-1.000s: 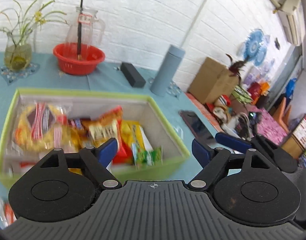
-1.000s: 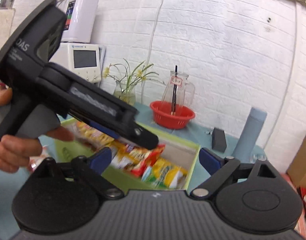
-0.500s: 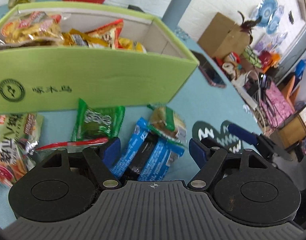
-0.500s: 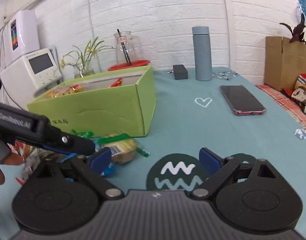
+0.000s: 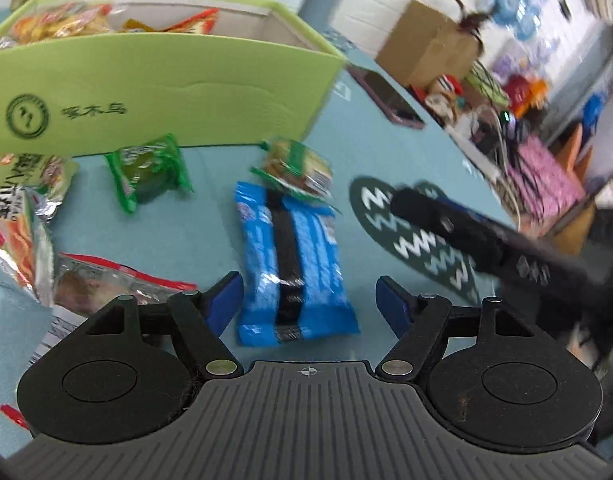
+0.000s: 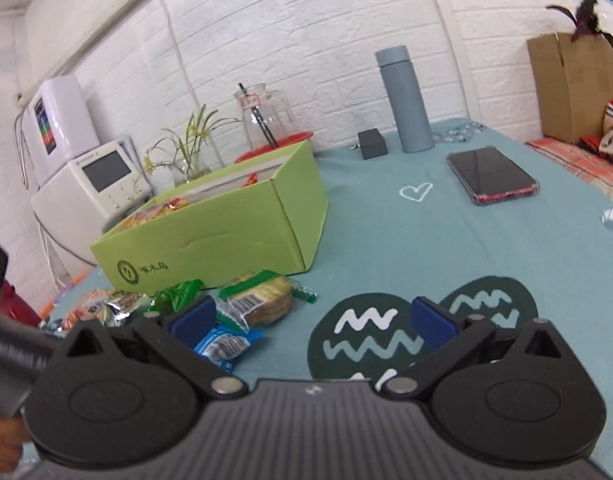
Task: Organize snacks
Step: 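Grasp the blue snack bar with the left tool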
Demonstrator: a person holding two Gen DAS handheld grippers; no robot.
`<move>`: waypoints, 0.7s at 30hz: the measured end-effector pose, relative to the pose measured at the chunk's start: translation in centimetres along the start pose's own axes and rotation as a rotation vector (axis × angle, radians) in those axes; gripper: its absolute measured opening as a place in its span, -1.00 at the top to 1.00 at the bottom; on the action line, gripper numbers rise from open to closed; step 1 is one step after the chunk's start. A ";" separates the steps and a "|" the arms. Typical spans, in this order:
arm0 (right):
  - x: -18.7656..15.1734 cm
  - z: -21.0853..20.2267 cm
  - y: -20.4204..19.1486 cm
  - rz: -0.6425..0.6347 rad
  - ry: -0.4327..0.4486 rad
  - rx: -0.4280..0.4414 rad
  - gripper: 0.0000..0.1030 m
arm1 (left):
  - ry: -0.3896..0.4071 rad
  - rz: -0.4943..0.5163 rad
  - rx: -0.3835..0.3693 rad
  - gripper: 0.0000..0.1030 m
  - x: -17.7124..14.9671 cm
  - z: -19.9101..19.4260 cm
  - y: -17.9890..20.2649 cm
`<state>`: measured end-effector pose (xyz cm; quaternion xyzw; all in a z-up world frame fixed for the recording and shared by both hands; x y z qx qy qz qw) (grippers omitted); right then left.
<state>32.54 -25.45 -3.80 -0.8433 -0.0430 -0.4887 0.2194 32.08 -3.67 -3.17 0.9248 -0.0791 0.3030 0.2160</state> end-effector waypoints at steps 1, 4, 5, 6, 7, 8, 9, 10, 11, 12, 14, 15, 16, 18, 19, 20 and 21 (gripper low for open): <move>0.0 0.2 0.1 0.015 -0.011 0.007 -0.99 | -0.002 0.026 0.019 -0.15 -0.3 0.0 0.6; 0.0 0.2 -0.2 0.009 -0.025 0.007 -0.99 | 0.007 0.048 0.063 -0.08 -0.4 -0.5 1.1; -0.1 0.1 -0.5 0.000 -0.033 0.016 -0.99 | 0.016 0.041 0.073 -0.08 -0.2 -0.8 0.8; -0.2 -0.1 -0.9 -0.010 -0.045 0.027 -0.99 | 0.025 0.036 0.084 -0.08 -0.1 -1.2 0.4; -0.4 -0.3 -1.3 -0.022 -0.052 0.034 -0.99 | 0.025 0.043 0.098 -0.06 0.0 -1.5 0.1; -0.5 -0.7 -1.4 -0.016 -0.046 0.030 -0.99 | 0.042 0.029 0.105 -0.06 0.0 -2.1 -0.5; -0.5 -1.0 -1.7 -0.021 -0.043 0.030 -0.99 | 0.055 0.006 0.095 -0.06 0.2 -2.7 -1.1; -0.5 -1.4 -2.0 -0.039 -0.038 0.024 -0.99 | 0.064 -0.020 0.068 -0.06 0.3 -3.2 -1.9; -0.4 -1.9 -2.1 -0.051 -0.024 0.001 -0.99 | 0.077 -0.051 0.037 -0.09 0.5 -3.8 -2.5; -0.3 -2.2 -2.1 -0.052 -0.018 -0.024 -0.99 | 0.086 -0.076 0.012 -0.11 0.8 -4.2 -2.9; -0.3 -2.3 -2.6 -0.060 -0.027 -0.055 -0.99 | 0.086 -0.082 -0.031 -0.19 1.8 -4.2 -3.3; -0.3 -2.1 -3.2 -0.084 -0.043 -0.049 -0.99 | 0.069 -0.070 -0.045 -0.20 2.4 -3.7 -3.1; -0.5 -1.7 -4.2 -0.114 -0.065 -0.038 -0.99 | 0.043 -0.074 -0.045 -0.18 3.0 -3.0 -3.0; -1.2 -0.8 -6.4 -0.169 -0.112 -0.004 -0.99 | 0.003 -0.052 -0.066 -0.18 3.9 -1.7 -2.5; -1.6 -0.3 -7.6 -0.200 -0.133 0.020 -0.99 | -0.025 -0.044 -0.071 -0.17 4.3 -0.9 -2.3; -2.0 0.0 -8.5 -0.223 -0.152 0.030 -0.99 | -0.048 -0.043 -0.073 -0.17 4.6 -0.3 -2.3; -2.3 0.4 -9.3 -0.244 -0.170 0.029 -0.98 | -0.067 -0.034 -0.088 -0.17 4.7 0.2 -2.3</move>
Point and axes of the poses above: each gripper's, at about its wrist camera, not at the fingertips, and z roughly the way its jaws point, y to its right, x to its top, the point moved 2 cm from there along z, roughly the way its jaws point, and after that the axes turned 1 degree about -z, right-handed, at the moved point
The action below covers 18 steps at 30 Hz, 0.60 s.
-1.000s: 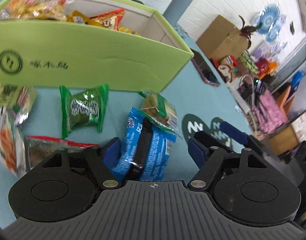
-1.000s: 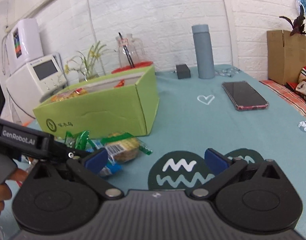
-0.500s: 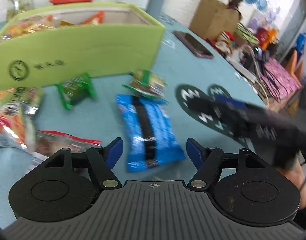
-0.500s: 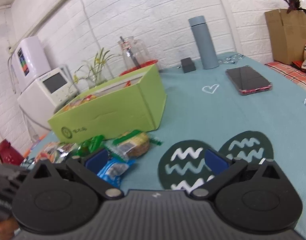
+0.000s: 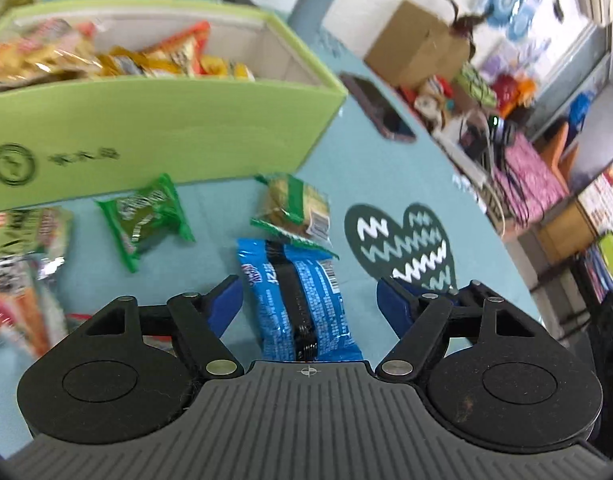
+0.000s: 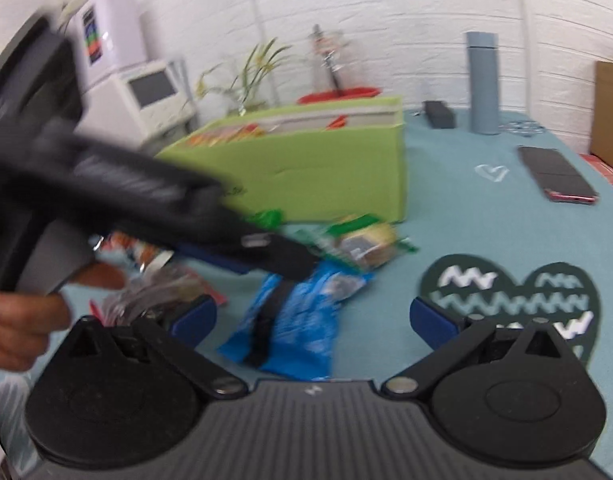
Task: Organize snacks
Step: 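Grasp the blue snack bar with the left tool, then lift the blue snack bar into the green box and open the left tool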
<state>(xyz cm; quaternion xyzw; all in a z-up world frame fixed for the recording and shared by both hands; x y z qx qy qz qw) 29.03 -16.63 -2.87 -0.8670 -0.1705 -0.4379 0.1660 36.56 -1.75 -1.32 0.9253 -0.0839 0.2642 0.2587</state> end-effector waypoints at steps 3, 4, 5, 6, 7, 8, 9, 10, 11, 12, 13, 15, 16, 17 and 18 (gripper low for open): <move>0.0 1.1 -0.9 -0.029 -0.033 -0.012 -0.96 | -0.044 0.012 -0.024 -0.17 0.2 1.0 -0.3; 0.0 1.6 -0.9 -0.034 -0.052 -0.012 -0.93 | -0.056 0.022 -0.026 -0.16 -0.1 1.2 -0.3; 0.0 2.1 -1.0 -0.044 -0.076 -0.021 -0.91 | -0.059 0.023 -0.028 -0.09 -0.2 1.4 -0.4; -0.1 2.5 -1.1 -0.065 -0.092 -0.030 -0.79 | -0.052 0.026 -0.027 -0.04 -0.4 1.2 -0.5; -0.2 2.6 -1.5 -0.103 -0.084 -0.046 -0.52 | -0.046 0.034 -0.026 0.20 -0.8 1.1 -0.5; -0.2 2.5 -1.9 -0.128 -0.081 -0.039 -0.40 | -0.044 0.031 -0.024 0.39 -1.2 1.0 -0.6; -0.1 2.3 -2.2 -0.124 -0.084 -0.033 -0.24 | -0.032 0.026 -0.020 0.40 -1.6 0.7 -0.7; -0.1 2.0 -2.4 -0.120 -0.085 -0.027 -0.20 | -0.026 0.024 -0.019 0.42 -2.1 0.3 -0.8; -0.3 1.7 -2.6 -0.118 -0.082 -0.019 -0.19 | -0.020 0.019 -0.016 0.44 -2.6 0.0 -0.8; -0.5 1.4 -2.7 -0.108 -0.080 -0.007 -0.16 | -0.016 0.007 -0.014 0.44 -3.0 -0.5 -0.9; -0.7 1.0 -2.9 -0.092 -0.076 0.005 -0.13 | -0.013 -0.010 -0.011 0.45 -3.3 -0.9 -0.9; -0.6 0.0 -3.1 -0.062 -0.050 0.030 -0.13 | 0.017 -0.026 -0.015 0.46 -3.2 -2.1 -0.6; -0.2 -0.5 -3.4 -0.067 -0.033 0.030 -0.14 | 0.038 -0.029 -0.016 0.46 -2.9 -2.8 -0.4; 0.3 -0.8 -3.6 -0.082 -0.015 0.029 -0.14 | 0.062 -0.027 -0.013 0.46 -2.4 -3.5 -0.1; 0.9 -1.2 -3.8 -0.102 0.007 0.028 -0.15 | 0.082 -0.024 -0.008 0.46 -1.9 -4.1 0.1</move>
Point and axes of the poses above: each gripper's, at about its wrist camera, not at the fingertips, and z roughly the way its jaws point, y to its right, x to its top, the point moved 2 cm from there along z, roughly the way its jaws point, and after that the axes turned 1 degree about -z, right-handed, at the moved point
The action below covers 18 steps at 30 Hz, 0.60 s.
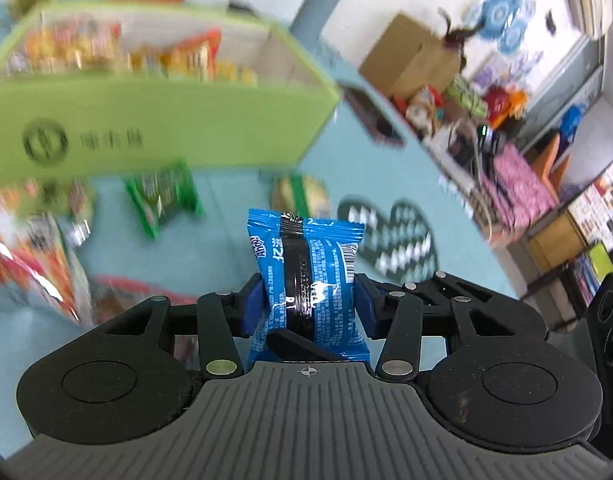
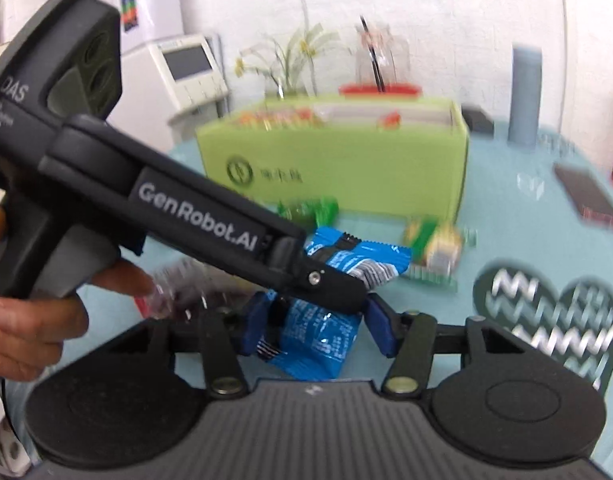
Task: Organize snacks
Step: 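Lift the blue snack bar into the green box and open the left tool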
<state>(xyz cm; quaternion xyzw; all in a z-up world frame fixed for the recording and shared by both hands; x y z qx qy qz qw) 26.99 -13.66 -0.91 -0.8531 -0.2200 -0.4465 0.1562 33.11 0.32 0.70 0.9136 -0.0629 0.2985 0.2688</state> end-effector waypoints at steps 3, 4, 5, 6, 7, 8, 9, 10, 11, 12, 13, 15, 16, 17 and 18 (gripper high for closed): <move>2.5 -0.3 -0.1 -0.052 0.054 -0.004 -0.24 | 0.052 -0.002 -0.009 0.46 2.8 -1.0 0.5; 3.5 -0.2 0.0 -0.077 0.074 -0.014 -0.26 | 0.074 -0.004 -0.009 0.46 4.2 -1.2 0.8; 4.8 0.0 0.2 -0.106 0.096 -0.024 -0.28 | 0.096 0.008 -0.003 0.46 5.5 -1.4 1.1; 6.0 0.3 0.4 -0.132 0.114 -0.034 -0.30 | 0.118 0.024 0.008 0.46 7.0 -1.4 1.4; 7.4 0.7 0.8 -0.157 0.131 -0.047 -0.30 | 0.131 0.026 0.015 0.45 8.4 -1.3 1.6; 8.7 1.2 1.2 -0.175 0.140 -0.057 -0.30 | 0.140 0.030 0.020 0.46 9.8 -1.1 1.7; 9.9 1.8 1.7 -0.186 0.144 -0.065 -0.30 | 0.147 0.036 0.025 0.46 11.1 -0.8 1.7; 11.0 2.5 2.4 -0.194 0.149 -0.068 -0.30 | 0.150 0.034 0.033 0.46 12.5 -0.4 1.5; 12.1 3.3 3.0 -0.196 0.148 -0.066 -0.30 | 0.147 0.028 0.043 0.47 13.7 0.2 1.3; 12.9 4.1 3.7 -0.191 0.141 -0.058 -0.30 | 0.144 0.029 0.054 0.47 14.8 0.9 1.0; 13.8 5.2 4.6 -0.181 0.130 -0.048 -0.30 | 0.137 0.027 0.064 0.47 15.7 1.7 0.7; 14.8 7.3 5.8 -0.172 0.100 -0.037 -0.30 | 0.117 0.018 0.089 0.47 16.9 3.5 -0.1; 15.0 8.3 6.4 -0.168 0.080 -0.029 -0.30 | 0.106 0.018 0.102 0.47 17.3 4.4 -0.5; 14.9 9.2 6.8 -0.165 0.061 -0.022 -0.30 | 0.089 0.009 0.115 0.47 17.6 5.3 -1.2; 14.8 10.2 7.2 -0.163 0.040 -0.015 -0.29 | 0.073 -0.001 0.127 0.47 17.7 6.3 -1.8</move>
Point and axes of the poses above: each gripper's, at about its wrist camera, not at the fingertips, and z roughly the way its jaws point, y to its right, x to its top, the point moved 2 cm from there along z, roughly the way its jaws point, and after that the axes turned 1 degree about -z, right-handed, at the moved point
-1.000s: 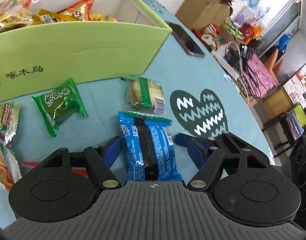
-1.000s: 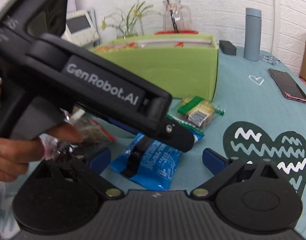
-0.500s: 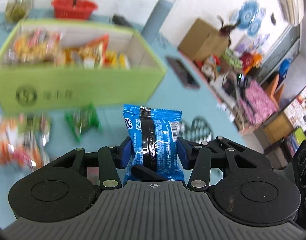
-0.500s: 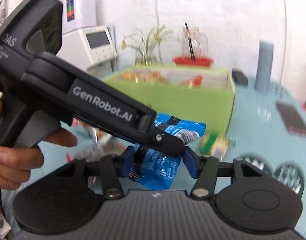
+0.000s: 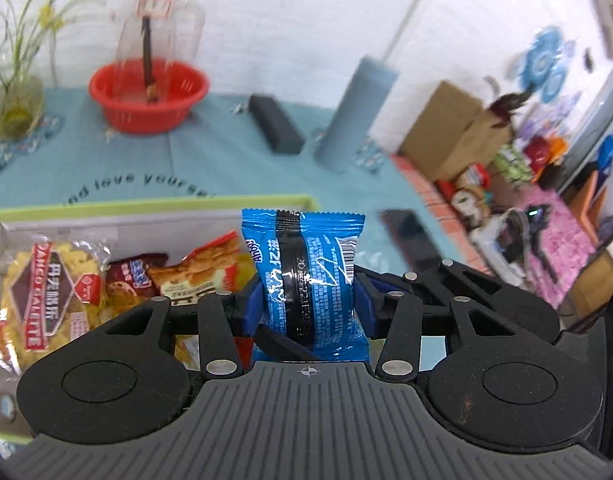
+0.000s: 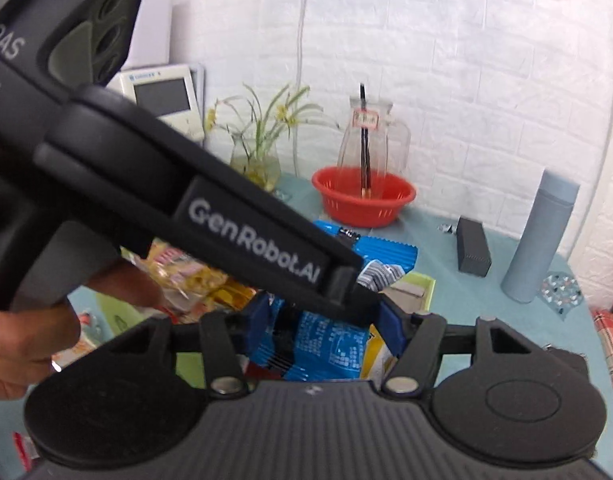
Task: Organize snacks
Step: 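Lift the blue snack bar into the green box and open the left tool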
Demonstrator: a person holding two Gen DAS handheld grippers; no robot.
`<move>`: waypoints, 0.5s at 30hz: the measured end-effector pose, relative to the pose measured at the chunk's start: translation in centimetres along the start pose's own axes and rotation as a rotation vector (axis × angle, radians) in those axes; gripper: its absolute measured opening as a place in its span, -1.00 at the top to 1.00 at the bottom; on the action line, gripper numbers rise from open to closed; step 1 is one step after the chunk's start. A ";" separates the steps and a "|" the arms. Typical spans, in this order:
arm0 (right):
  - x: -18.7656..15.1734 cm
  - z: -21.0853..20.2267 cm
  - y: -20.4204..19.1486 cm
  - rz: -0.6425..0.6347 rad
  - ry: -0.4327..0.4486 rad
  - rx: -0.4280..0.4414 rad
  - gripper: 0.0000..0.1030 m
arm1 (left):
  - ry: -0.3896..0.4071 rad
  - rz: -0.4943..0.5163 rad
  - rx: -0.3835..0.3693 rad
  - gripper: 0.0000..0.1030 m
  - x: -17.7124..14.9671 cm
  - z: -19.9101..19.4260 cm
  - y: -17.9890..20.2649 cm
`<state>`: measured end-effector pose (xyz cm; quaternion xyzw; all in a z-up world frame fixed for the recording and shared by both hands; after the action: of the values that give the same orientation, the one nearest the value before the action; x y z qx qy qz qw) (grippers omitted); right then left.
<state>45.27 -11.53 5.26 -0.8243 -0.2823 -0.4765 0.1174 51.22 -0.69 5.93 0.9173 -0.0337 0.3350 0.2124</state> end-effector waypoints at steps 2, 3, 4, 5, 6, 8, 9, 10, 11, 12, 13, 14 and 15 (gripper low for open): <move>-0.7 1.9 0.4 -0.001 -0.040 0.018 -0.29 | -0.020 0.001 0.019 0.48 -0.4 1.6 -0.8; -1.0 2.8 0.5 -0.003 -0.054 0.025 -0.30 | -0.027 0.002 0.023 0.46 -0.6 2.1 -1.0; -1.3 3.3 0.5 -0.004 -0.065 0.031 -0.31 | -0.028 0.000 0.027 0.41 -0.8 2.5 -1.3; -1.3 3.9 0.4 -0.001 -0.068 0.035 -0.32 | -0.023 0.001 0.019 0.28 -1.1 2.6 -1.4; -1.5 4.0 0.5 0.006 -0.063 0.036 -0.44 | -0.018 -0.002 0.005 0.21 -1.3 2.4 -1.4; -1.7 3.3 0.9 0.022 -0.037 0.026 -0.59 | 0.016 -0.002 -0.016 0.05 -1.6 1.1 -1.1; -1.7 2.4 0.8 0.018 -0.019 0.015 -0.65 | 0.044 0.009 -0.026 0.01 -1.8 -0.1 -0.7; -1.6 1.1 0.6 0.011 0.010 -0.002 -0.75 | 0.076 0.023 -0.029 -0.08 -2.0 -1.5 -0.2; -1.8 -0.3 0.4 0.001 0.047 -0.018 -0.82 | 0.112 0.038 -0.032 -0.19 -2.4 -3.0 0.4; -1.9 -2.0 -0.2 -0.007 0.084 -0.028 -0.81 | 0.147 0.051 -0.036 -0.25 -2.9 -4.5 0.8; -2.2 -3.7 -0.6 -0.008 0.111 -0.034 -0.81 | 0.188 0.061 -0.046 -0.33 -3.6 -6.3 1.2; -2.5 -5.3 -1.1 -0.005 0.132 -0.033 -0.81 | 0.215 0.068 -0.057 -0.36 -4.5 -7.8 1.5; -2.9 -6.8 -1.7 -0.003 0.150 -0.025 -0.81 | 0.234 0.073 -0.065 -0.37 -5.5 -9.3 1.6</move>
<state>38.28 -14.28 6.15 -0.7873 -0.2678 -0.5406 0.1271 41.03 1.20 9.42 0.8627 -0.0530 0.4460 0.2323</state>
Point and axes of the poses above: each gripper's, at about its wrist camera, not at the fingertips, and z roughly the way its jaws point, y to its right, x to its top, the point moved 2 cm from there along z, roughly the way its jaws point, and after that the axes turned 1 degree about -z, right-handed, at the moved point
